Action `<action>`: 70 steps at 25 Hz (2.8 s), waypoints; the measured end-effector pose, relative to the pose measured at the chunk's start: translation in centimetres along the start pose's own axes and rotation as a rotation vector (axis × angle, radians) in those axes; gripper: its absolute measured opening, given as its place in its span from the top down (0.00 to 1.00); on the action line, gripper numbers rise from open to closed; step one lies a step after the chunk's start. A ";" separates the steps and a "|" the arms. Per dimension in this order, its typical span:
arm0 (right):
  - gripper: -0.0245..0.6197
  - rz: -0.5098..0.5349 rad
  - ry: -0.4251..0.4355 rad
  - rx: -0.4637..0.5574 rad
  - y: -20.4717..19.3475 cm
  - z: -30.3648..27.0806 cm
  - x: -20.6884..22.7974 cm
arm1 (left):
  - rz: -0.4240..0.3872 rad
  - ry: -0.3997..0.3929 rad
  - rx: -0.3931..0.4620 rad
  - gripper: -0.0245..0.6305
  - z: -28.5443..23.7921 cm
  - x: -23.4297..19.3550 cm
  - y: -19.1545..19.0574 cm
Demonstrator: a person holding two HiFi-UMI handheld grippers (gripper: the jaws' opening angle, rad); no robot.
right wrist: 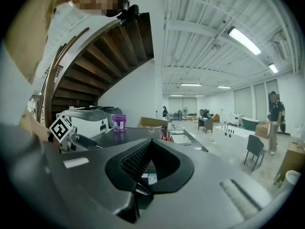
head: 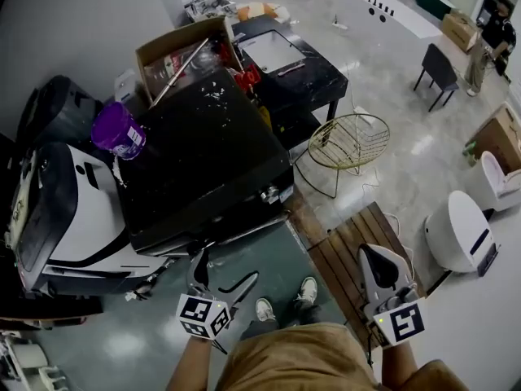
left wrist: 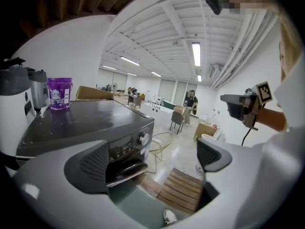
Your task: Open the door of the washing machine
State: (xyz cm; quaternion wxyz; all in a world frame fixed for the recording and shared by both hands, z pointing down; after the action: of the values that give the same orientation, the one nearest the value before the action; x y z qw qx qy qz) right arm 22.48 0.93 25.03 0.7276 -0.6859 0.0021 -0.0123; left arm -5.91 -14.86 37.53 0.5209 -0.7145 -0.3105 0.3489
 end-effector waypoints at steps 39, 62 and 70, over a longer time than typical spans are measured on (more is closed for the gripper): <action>0.95 -0.174 -0.029 -0.214 -13.7 3.4 7.8 | -0.821 -0.304 -0.810 0.49 -24.9 0.9 -21.2; 0.95 -0.254 -0.115 -0.258 -17.8 6.9 8.8 | -0.950 -0.249 -1.092 0.58 -31.8 0.4 -25.8; 0.95 -0.270 -0.134 -0.268 -18.7 7.8 8.7 | -1.091 -0.237 -1.227 0.67 -32.0 -0.6 -28.0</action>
State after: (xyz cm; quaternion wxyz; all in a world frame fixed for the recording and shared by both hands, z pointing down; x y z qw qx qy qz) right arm 31.04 7.39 44.29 0.6199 -0.7701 -0.1367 -0.0635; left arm 17.83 -24.89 71.39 0.0986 -0.5794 -0.8014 -0.1109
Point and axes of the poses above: the fingertips, and each gripper's own axes: z backward along the fingers, x to its right, y out of its top, the point moved 6 cm from there along z, backward along the fingers, and after that the axes turned 14 degrees about x, right-handed, at the moved point
